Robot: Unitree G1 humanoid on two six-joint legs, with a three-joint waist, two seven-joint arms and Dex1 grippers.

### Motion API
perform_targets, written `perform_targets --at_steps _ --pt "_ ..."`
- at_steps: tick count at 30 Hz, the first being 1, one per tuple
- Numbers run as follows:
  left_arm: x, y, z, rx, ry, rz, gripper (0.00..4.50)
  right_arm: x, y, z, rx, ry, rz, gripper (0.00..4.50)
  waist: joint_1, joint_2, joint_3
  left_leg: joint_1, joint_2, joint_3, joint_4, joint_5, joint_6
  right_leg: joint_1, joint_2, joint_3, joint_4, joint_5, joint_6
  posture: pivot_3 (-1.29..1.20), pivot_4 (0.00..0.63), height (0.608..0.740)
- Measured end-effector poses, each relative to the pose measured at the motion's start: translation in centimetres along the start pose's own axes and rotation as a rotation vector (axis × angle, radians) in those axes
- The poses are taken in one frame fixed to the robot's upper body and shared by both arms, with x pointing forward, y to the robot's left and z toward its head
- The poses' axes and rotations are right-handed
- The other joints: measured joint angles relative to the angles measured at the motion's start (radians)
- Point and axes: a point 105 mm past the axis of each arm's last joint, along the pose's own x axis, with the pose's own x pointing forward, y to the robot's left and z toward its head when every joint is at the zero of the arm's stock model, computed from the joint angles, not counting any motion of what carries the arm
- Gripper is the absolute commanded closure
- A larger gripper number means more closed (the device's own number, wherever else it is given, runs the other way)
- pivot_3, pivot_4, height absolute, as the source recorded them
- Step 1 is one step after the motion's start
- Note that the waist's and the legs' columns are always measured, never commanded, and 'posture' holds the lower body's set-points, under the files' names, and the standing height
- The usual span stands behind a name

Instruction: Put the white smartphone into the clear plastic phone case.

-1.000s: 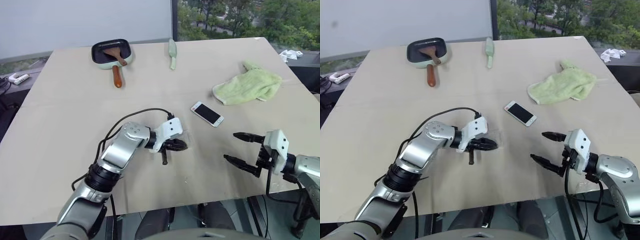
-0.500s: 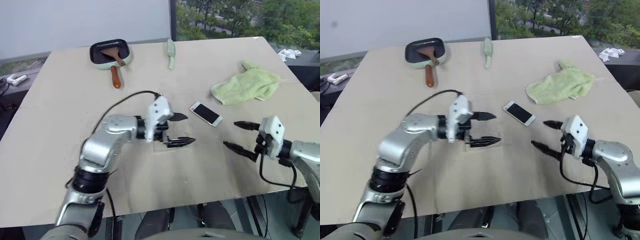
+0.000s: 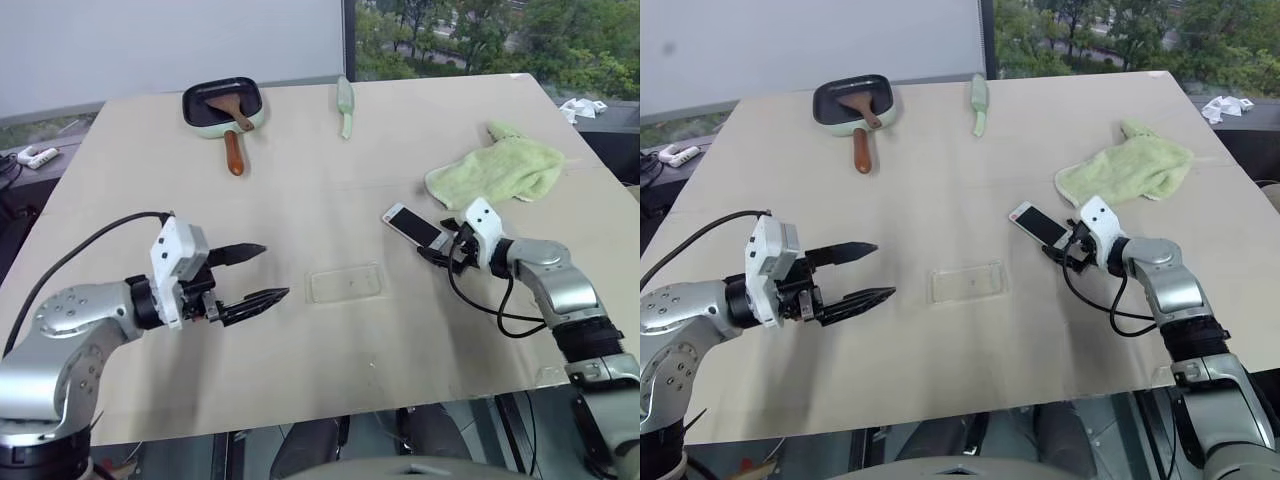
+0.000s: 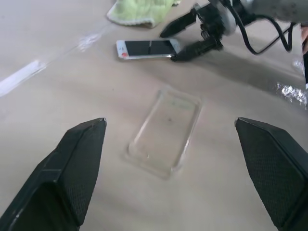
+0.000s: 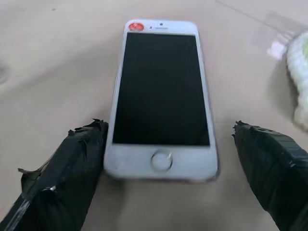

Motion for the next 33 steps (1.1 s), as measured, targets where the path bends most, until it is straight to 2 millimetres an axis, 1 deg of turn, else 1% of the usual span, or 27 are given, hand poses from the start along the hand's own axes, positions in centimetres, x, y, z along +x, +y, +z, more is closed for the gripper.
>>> perform_targets --at_steps 2,4,7,9,13,21,22,23,24,25,26,28,30,33 --pt "-0.1 -0.2 -0.2 -0.005 0.003 0.005 0.12 0.2 0.0 0.1 -0.003 0.014 0.022 0.00 -0.004 0.000 0.000 0.000 0.000 0.000 0.000 0.000 0.000 0.000 0.000 0.000 0.000 0.000 0.000 0.00 0.150 0.740" --pt "-0.1 0.0 0.1 0.010 -0.011 0.028 0.12 0.6 -0.2 0.2 -0.013 0.033 0.046 0.00 -0.007 0.000 0.000 0.001 0.000 0.000 0.000 0.000 0.000 0.001 0.000 0.000 0.001 0.000 -0.001 0.00 0.150 0.740" --pt "0.0 0.0 0.6 0.011 -0.032 0.038 0.00 0.8 -0.1 0.3 -0.010 0.050 0.065 0.78 -0.008 0.000 -0.001 0.002 0.000 0.000 0.000 0.000 0.000 0.001 0.000 0.000 0.000 0.000 -0.001 0.00 0.150 0.740" --pt "0.1 -0.4 0.9 0.012 -0.044 0.017 0.00 0.9 -0.1 0.4 -0.018 0.055 0.070 1.52 -0.009 0.000 -0.001 0.002 0.000 0.000 0.000 0.000 0.000 0.001 0.000 0.000 0.000 0.000 -0.001 0.00 0.150 0.740" --pt "0.1 -0.7 1.2 0.023 -0.023 -0.005 0.00 0.9 -0.1 0.4 -0.019 0.059 0.071 1.52 -0.009 0.000 -0.002 0.002 0.000 0.000 0.000 0.000 0.000 0.002 0.000 0.000 0.001 0.000 -0.001 0.00 0.150 0.740" --pt "-0.1 -0.6 0.4 0.023 0.033 -0.007 0.00 0.7 0.2 0.4 -0.035 0.036 0.070 1.52 -0.009 0.000 -0.002 0.002 0.000 0.000 -0.002 0.000 0.000 0.001 0.000 0.000 0.000 0.000 -0.001 0.00 0.150 0.740" --pt "-0.3 -0.2 0.1 0.015 0.035 0.008 0.00 0.2 0.9 0.6 -0.063 0.028 0.113 1.52 -0.008 0.001 -0.002 0.002 0.000 0.000 -0.002 0.000 0.000 0.001 0.000 0.000 0.000 0.000 -0.001 0.00 0.150 0.740" --pt "-0.4 0.1 -0.1 0.005 0.036 0.017 0.00 0.2 1.7 0.7 -0.080 0.024 0.163 1.52 -0.008 0.002 -0.001 0.001 0.000 0.000 -0.002 0.000 0.000 0.000 0.000 0.000 -0.001 0.000 -0.001 0.00 0.150 0.740" --pt "-0.5 0.2 -0.1 0.001 0.035 0.020 0.00 0.2 2.2 0.9 -0.087 0.018 0.187 1.52 -0.008 0.002 -0.001 0.000 0.000 0.000 -0.002 0.000 0.000 -0.001 0.000 0.000 -0.001 0.000 -0.001 0.00 0.150 0.740" --pt "-0.6 0.3 -0.3 -0.011 0.031 0.019 0.00 0.1 3.0 1.4 -0.105 0.003 0.230 1.52 -0.009 0.003 0.000 -0.001 0.000 0.000 -0.002 0.000 0.000 -0.002 0.000 0.001 -0.001 0.000 -0.001 0.00 0.150 0.740" --pt "-0.8 0.7 -0.6 -0.046 0.024 0.014 0.00 0.0 4.3 2.4 -0.168 -0.010 0.301 1.52 -0.013 0.004 0.001 -0.001 0.000 0.001 -0.003 0.000 0.000 -0.003 0.000 0.001 -0.001 0.000 -0.001 0.00 0.150 0.740" --pt "-0.9 0.9 -0.9 -0.063 0.021 -0.013 0.00 -0.2 5.0 3.1 -0.229 -0.001 0.351 1.52 -0.013 0.005 0.001 -0.001 0.000 0.001 -0.003 0.000 0.000 -0.003 0.000 0.001 -0.001 0.000 -0.001 0.00 0.150 0.740" --pt "-1.0 1.7 -1.2 -0.071 0.034 -0.052 0.00 -0.5 6.0 3.8 -0.309 0.032 0.429 1.52 -0.009 0.005 0.001 -0.001 0.000 0.000 -0.003 0.000 0.000 -0.003 0.001 0.000 -0.001 0.000 -0.001 0.00 0.150 0.740" --pt "-0.3 2.7 -0.7 -0.033 0.024 -0.095 0.00 -0.4 7.4 4.7 -0.377 0.048 0.519 1.52 -0.005 0.005 0.002 -0.002 0.000 0.000 -0.002 0.000 0.000 -0.003 0.000 -0.001 -0.001 0.000 0.000 0.00 0.150 0.740"
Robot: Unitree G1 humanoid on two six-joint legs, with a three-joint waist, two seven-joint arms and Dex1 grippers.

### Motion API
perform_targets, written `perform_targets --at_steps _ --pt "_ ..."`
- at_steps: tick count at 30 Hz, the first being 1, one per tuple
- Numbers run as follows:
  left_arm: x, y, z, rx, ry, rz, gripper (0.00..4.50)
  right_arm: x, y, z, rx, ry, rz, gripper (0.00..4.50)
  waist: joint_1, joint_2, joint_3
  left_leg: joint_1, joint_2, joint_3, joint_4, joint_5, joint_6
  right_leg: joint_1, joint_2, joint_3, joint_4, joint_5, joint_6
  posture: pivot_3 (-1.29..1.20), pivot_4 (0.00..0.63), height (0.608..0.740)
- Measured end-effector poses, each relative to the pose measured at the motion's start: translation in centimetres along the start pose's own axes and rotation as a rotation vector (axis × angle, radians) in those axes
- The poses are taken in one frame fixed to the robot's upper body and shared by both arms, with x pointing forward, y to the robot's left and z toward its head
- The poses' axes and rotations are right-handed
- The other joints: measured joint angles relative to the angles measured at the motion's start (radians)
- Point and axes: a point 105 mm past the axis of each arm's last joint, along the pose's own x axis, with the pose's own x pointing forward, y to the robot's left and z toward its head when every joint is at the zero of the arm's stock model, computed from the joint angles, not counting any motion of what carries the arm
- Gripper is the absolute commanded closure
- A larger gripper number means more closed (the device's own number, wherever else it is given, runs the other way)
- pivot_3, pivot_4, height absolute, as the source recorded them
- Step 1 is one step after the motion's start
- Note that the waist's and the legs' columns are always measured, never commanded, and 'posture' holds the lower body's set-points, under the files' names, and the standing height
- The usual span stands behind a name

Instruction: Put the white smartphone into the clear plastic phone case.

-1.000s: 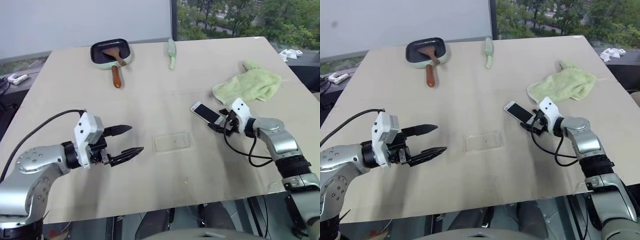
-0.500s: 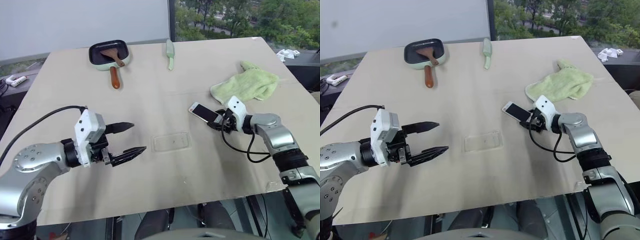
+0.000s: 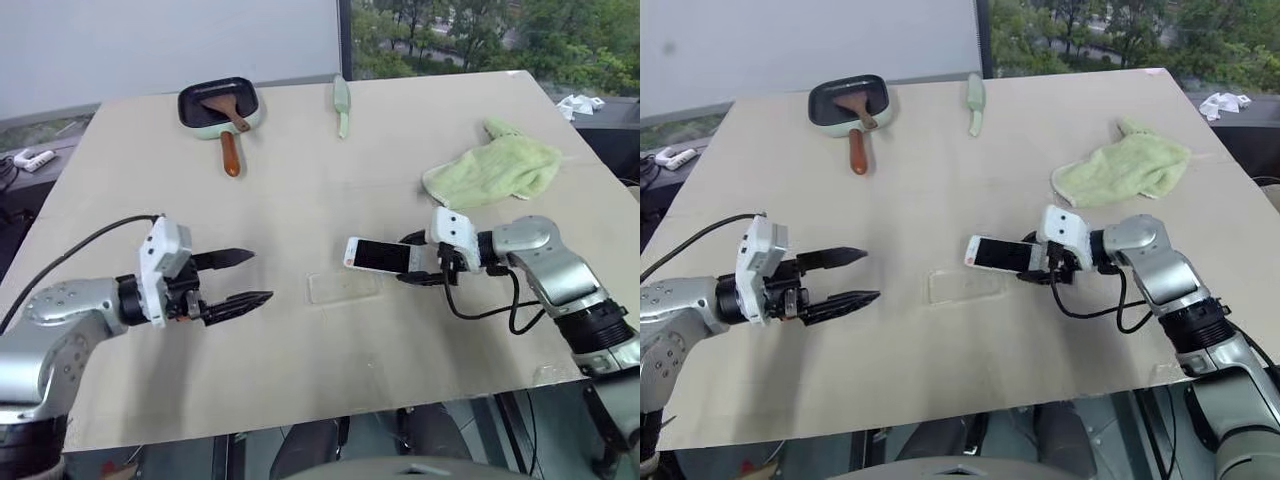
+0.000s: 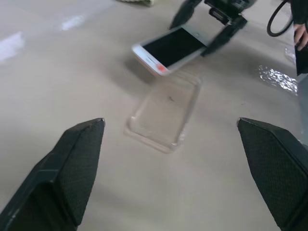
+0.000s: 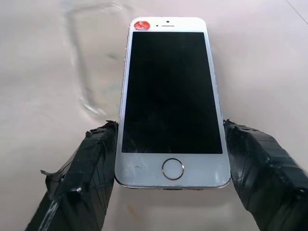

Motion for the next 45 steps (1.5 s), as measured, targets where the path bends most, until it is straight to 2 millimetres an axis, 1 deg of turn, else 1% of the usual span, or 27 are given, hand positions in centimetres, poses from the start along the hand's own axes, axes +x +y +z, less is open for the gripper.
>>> perform_targets --at_steps 2,4,8,10,13,15,18,21,24,27,30,32,34,36,37,38,39,40,41,45 --pt "0.4 0.4 -0.1 0.036 0.032 -0.034 0.00 0.3 0.4 0.5 -0.029 0.015 0.049 1.52 -0.002 0.000 0.000 -0.001 0.000 0.000 0.000 0.000 0.000 0.000 0.000 0.000 -0.001 0.000 0.000 0.00 0.150 0.740" --pt "1.0 0.9 -0.8 0.087 0.089 -0.084 0.00 0.4 0.6 1.1 -0.088 0.061 0.091 1.52 -0.004 0.000 0.000 -0.002 0.000 0.000 0.000 0.000 0.000 -0.001 0.000 0.000 -0.001 0.000 0.000 0.00 0.150 0.740" --pt "2.1 1.2 -1.6 0.154 0.150 -0.156 0.00 0.9 0.5 1.3 -0.135 0.108 0.109 1.52 -0.007 0.000 0.000 -0.004 0.000 0.000 0.000 0.000 0.000 -0.004 0.000 -0.001 -0.001 0.000 0.000 0.00 0.150 0.740" --pt "2.8 1.1 -1.7 0.187 0.158 -0.192 0.00 1.4 0.7 1.2 -0.144 0.120 0.131 1.52 -0.008 0.000 0.000 -0.006 0.000 0.000 0.000 0.000 0.000 -0.006 0.000 -0.001 0.000 0.000 0.000 0.00 0.150 0.740" --pt "3.3 0.8 -1.7 0.200 0.152 -0.216 0.00 1.7 0.7 1.4 -0.157 0.129 0.144 1.52 -0.009 0.000 0.000 -0.006 0.000 0.001 0.000 0.000 0.000 -0.007 0.000 -0.001 0.000 0.000 0.000 0.00 0.150 0.740" --pt "3.8 0.7 -1.3 0.216 0.140 -0.240 0.00 2.0 0.5 2.0 -0.183 0.133 0.153 1.52 -0.008 0.000 0.000 -0.006 0.000 0.001 0.001 0.000 0.000 -0.007 0.000 -0.001 0.002 0.000 0.000 0.00 0.150 0.740" --pt "4.0 0.5 -1.2 0.226 0.136 -0.255 0.00 2.5 0.4 2.6 -0.210 0.130 0.173 1.52 -0.010 0.000 0.000 -0.006 0.000 0.001 0.001 0.000 0.000 -0.007 0.001 -0.001 0.002 0.000 0.000 0.00 0.150 0.740" --pt "4.0 0.4 -1.3 0.220 0.135 -0.266 0.00 3.1 0.5 2.4 -0.203 0.145 0.197 1.52 -0.009 0.000 0.000 -0.006 0.000 0.001 0.001 0.000 0.000 -0.008 0.000 -0.001 0.002 0.000 0.000 0.00 0.150 0.740" --pt "4.1 0.0 -2.1 0.206 0.160 -0.281 0.00 3.4 0.4 2.1 -0.190 0.155 0.215 1.52 -0.009 0.000 0.000 -0.006 0.000 0.001 0.001 0.000 0.000 -0.008 0.001 -0.001 0.002 0.000 0.000 0.00 0.150 0.740" --pt "4.8 0.2 -3.2 0.199 0.206 -0.263 0.00 3.8 0.2 2.1 -0.178 0.155 0.222 1.52 -0.009 0.000 0.000 -0.006 0.000 0.001 0.001 0.000 0.000 -0.008 0.001 -0.001 0.003 0.000 0.000 0.00 0.150 0.740" --pt "5.5 0.0 -3.5 0.168 0.201 -0.260 0.00 4.1 0.3 2.0 -0.166 0.150 0.227 1.52 -0.010 0.000 0.000 -0.006 0.000 0.002 0.001 0.000 0.000 -0.009 0.001 -0.001 0.003 0.000 0.000 0.00 0.150 0.740" --pt "5.9 0.0 -3.6 0.152 0.193 -0.258 0.49 4.4 0.3 2.1 -0.165 0.147 0.232 1.52 -0.013 0.000 0.000 -0.006 0.000 0.002 0.001 0.000 0.000 -0.009 0.001 -0.001 0.003 0.000 0.000 0.00 0.150 0.740" --pt "5.9 0.0 -3.6 0.141 0.193 -0.253 1.15 4.5 0.3 2.0 -0.162 0.149 0.233 1.52 -0.016 0.000 0.000 -0.006 0.000 0.002 0.001 0.000 0.000 -0.009 0.001 -0.001 0.003 0.000 0.000 0.00 0.150 0.740" --pt "6.1 -0.1 -3.6 0.135 0.182 -0.257 2.06 4.5 0.3 2.0 -0.162 0.151 0.233 1.52 -0.018 0.000 0.000 -0.006 0.000 0.002 0.001 0.000 0.000 -0.009 0.001 -0.001 0.003 0.000 0.000 0.00 0.150 0.740" --pt "6.2 -0.1 -3.5 0.132 0.175 -0.260 2.45 4.5 0.3 2.0 -0.162 0.151 0.233 1.52 -0.019 -0.001 0.000 -0.006 0.000 0.002 0.001 0.000 0.000 -0.009 0.001 -0.001 0.003 0.000 0.000 0.00 0.150 0.740" --pt "6.3 -0.2 -3.6 0.130 0.174 -0.261 3.10 4.6 0.3 2.0 -0.160 0.150 0.234 1.52 -0.021 -0.001 0.000 -0.006 0.000 0.002 0.001 0.000 0.000 -0.009 0.001 -0.001 0.003 0.000 0.000 0.00 0.150 0.740" --pt "6.3 -0.2 -3.6 0.129 0.174 -0.261 3.47 4.6 0.4 2.0 -0.160 0.150 0.234 1.52 -0.022 -0.001 0.000 -0.006 0.000 0.002 0.001 0.000 0.000 -0.009 0.001 -0.001 0.003 0.000 0.000 0.00 0.150 0.740" --pt "6.3 -0.3 -3.7 0.126 0.173 -0.263 4.11 4.6 0.4 2.0 -0.158 0.150 0.234 1.52 -0.023 -0.001 0.000 -0.006 0.000 0.002 0.001 0.000 0.000 -0.009 0.001 -0.001 0.003 0.000 0.000 0.00 0.150 0.740" --pt "6.4 -0.3 -3.7 0.124 0.171 -0.265 4.46 4.6 0.4 2.0 -0.156 0.150 0.234 1.52 -0.023 -0.001 0.000 -0.006 0.000 0.002 0.001 0.000 0.000 -0.009 0.001 -0.001 0.003 0.000 0.000 0.00 0.150 0.740" --pt "7.2 -0.7 -3.9 0.111 0.166 -0.274 4.46 4.7 0.4 2.1 -0.152 0.148 0.236 1.52 -0.027 -0.001 0.000 -0.006 0.000 0.002 0.001 0.000 0.000 -0.009 0.001 -0.001 0.003 0.000 0.000 0.00 0.150 0.740"
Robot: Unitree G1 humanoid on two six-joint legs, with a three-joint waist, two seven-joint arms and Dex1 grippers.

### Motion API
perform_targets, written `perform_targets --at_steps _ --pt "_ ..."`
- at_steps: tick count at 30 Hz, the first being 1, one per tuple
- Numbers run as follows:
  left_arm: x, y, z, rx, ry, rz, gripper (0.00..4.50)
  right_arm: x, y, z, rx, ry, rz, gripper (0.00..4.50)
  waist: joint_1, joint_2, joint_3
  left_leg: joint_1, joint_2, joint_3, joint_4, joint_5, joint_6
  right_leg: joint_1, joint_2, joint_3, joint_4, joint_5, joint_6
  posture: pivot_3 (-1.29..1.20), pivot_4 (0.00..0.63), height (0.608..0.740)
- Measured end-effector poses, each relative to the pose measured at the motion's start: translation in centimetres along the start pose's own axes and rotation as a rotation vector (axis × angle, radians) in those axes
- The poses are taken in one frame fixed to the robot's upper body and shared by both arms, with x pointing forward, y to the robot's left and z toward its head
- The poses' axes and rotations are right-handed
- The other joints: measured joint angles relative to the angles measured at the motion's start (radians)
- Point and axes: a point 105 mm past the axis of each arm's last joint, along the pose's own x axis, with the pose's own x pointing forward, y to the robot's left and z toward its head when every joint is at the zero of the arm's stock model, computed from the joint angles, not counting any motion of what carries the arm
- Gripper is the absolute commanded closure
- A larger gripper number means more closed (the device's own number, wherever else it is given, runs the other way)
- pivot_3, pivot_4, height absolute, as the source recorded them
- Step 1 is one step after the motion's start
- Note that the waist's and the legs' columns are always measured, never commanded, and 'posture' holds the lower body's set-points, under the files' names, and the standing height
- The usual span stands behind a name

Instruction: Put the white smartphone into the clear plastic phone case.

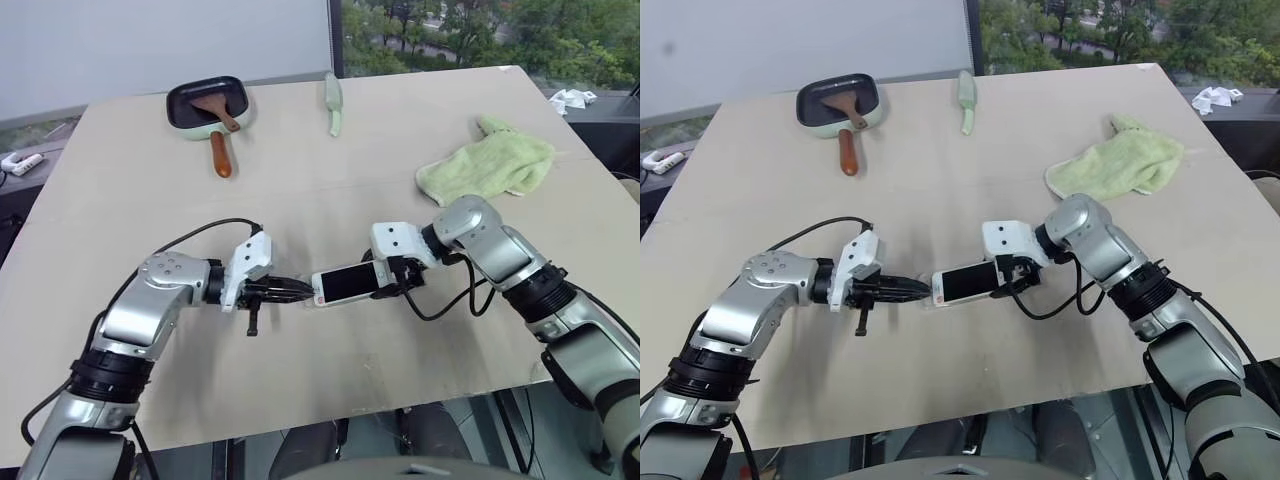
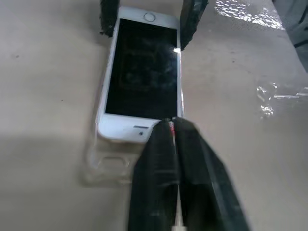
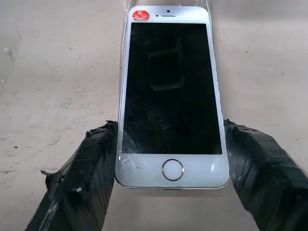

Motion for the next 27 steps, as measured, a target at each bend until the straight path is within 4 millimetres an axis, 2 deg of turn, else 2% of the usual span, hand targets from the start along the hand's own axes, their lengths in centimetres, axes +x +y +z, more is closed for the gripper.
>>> perform_targets --at_steps 7,10,27 --pt "1.8 0.0 -0.1 0.022 0.009 -0.019 4.46 0.3 0.0 0.0 0.021 -0.005 0.000 1.52 -0.004 0.000 0.000 0.000 0.000 0.000 0.000 0.000 0.000 0.000 0.000 0.000 0.000 0.000 0.000 0.00 0.150 0.740" --pt "1.8 0.7 -0.5 0.022 0.022 0.019 4.46 0.3 0.0 0.1 0.022 -0.005 0.001 1.52 -0.004 0.000 0.000 0.000 0.000 0.000 0.000 0.000 0.000 0.000 0.000 0.000 0.000 0.000 0.000 0.00 0.150 0.740" --pt "2.5 1.8 -1.1 0.101 -0.013 0.122 4.46 0.3 0.1 -0.2 0.053 0.000 0.005 1.52 -0.002 0.000 -0.003 0.003 0.000 0.000 0.001 0.000 0.000 0.003 0.000 0.000 0.001 0.000 0.000 0.00 0.150 0.740"
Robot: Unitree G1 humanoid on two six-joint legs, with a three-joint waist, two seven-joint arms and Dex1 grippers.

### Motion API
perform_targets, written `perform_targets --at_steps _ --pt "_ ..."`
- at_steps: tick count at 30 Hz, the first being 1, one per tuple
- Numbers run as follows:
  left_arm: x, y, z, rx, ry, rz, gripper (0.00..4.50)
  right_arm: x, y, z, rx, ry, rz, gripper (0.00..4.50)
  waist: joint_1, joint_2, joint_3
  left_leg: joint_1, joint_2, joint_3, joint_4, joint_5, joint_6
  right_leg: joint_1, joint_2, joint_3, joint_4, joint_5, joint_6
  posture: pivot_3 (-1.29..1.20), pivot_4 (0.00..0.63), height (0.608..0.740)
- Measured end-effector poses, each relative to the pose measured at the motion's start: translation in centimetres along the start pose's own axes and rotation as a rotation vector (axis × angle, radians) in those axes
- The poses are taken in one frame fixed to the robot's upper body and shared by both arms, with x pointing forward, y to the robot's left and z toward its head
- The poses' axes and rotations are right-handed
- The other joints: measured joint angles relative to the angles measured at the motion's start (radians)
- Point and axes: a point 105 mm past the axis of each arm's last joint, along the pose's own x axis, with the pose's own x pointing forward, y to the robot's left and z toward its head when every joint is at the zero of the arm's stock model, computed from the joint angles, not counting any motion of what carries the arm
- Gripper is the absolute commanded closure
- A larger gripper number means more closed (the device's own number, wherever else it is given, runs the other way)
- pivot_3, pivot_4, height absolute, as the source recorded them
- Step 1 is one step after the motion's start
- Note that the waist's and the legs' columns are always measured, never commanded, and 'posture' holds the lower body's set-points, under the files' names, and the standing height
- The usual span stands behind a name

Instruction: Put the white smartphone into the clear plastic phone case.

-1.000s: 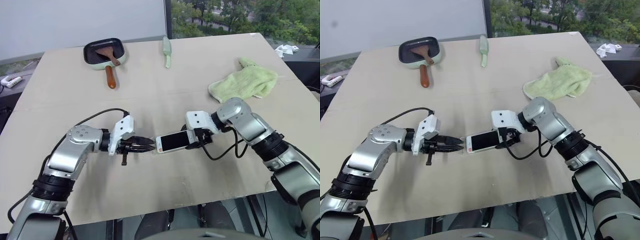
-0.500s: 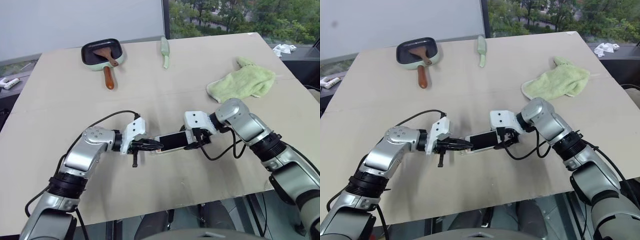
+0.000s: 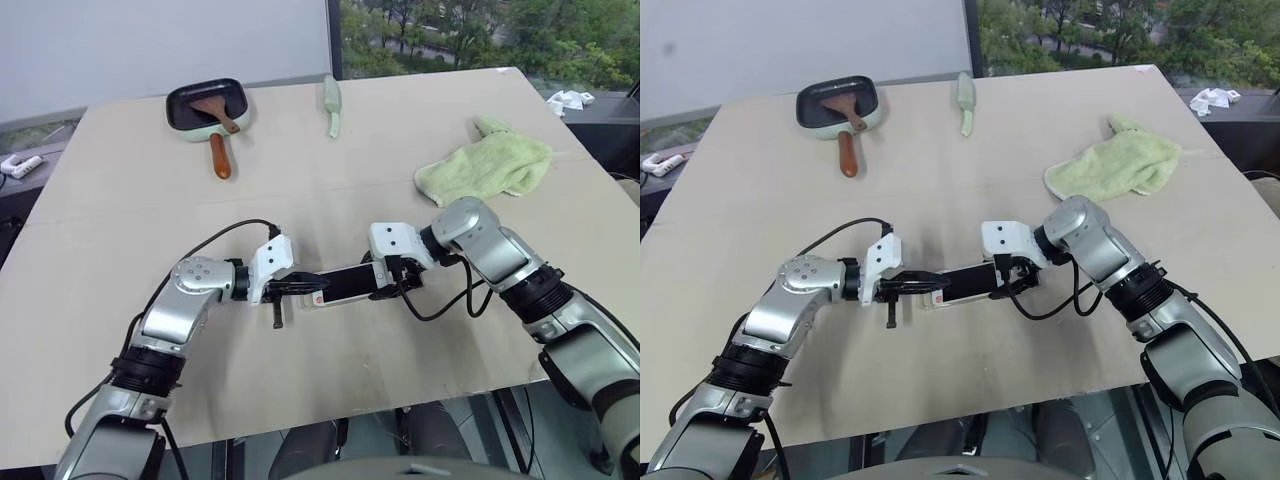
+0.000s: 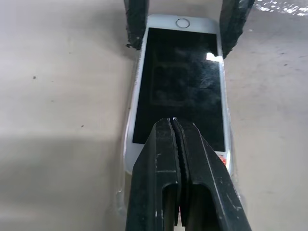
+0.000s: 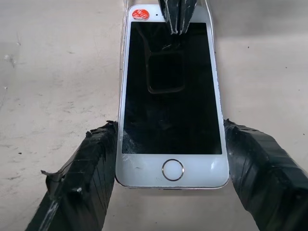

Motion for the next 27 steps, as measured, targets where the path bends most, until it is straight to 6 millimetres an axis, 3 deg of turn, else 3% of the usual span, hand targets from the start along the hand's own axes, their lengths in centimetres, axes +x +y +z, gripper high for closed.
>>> perform_targets --at_steps 9,11,13,21,27 --pt "0.1 -0.2 -0.8 0.007 0.025 0.032 4.46 0.1 0.1 -0.4 0.031 0.005 0.001 1.52 0.004 0.004 -0.009 0.003 0.000 0.000 0.000 0.000 0.000 0.003 0.000 0.001 0.000 0.000 0.000 0.00 0.150 0.740" --pt "0.1 -0.1 -0.9 0.013 0.032 0.040 4.50 0.2 0.2 -0.4 0.034 0.005 0.002 0.50 0.005 0.005 -0.011 0.003 0.000 0.000 0.000 0.000 0.000 0.003 0.000 0.001 0.000 0.000 0.000 0.00 0.150 0.740" --pt "0.1 -0.1 -1.0 0.013 0.037 0.042 4.50 0.2 0.5 -0.3 0.035 -0.008 0.018 0.03 0.005 0.006 -0.013 0.003 0.000 0.000 0.000 0.000 0.000 0.004 0.000 0.001 0.000 0.000 0.000 0.00 0.150 0.740" --pt "0.1 -0.1 -1.1 0.010 0.043 0.050 4.50 -0.8 0.4 0.0 0.048 -0.020 -0.015 0.03 0.006 0.008 -0.015 0.005 0.000 -0.001 0.000 0.000 0.000 0.006 0.000 0.001 0.000 0.000 0.000 0.00 0.150 0.740" --pt "0.2 -0.2 -1.0 0.006 0.044 0.053 4.50 -3.7 -0.2 -0.2 0.085 -0.042 -0.110 0.03 0.010 0.008 -0.015 0.005 0.000 -0.001 0.000 0.000 0.000 0.006 0.000 0.002 0.000 0.000 0.000 0.00 0.150 0.740"
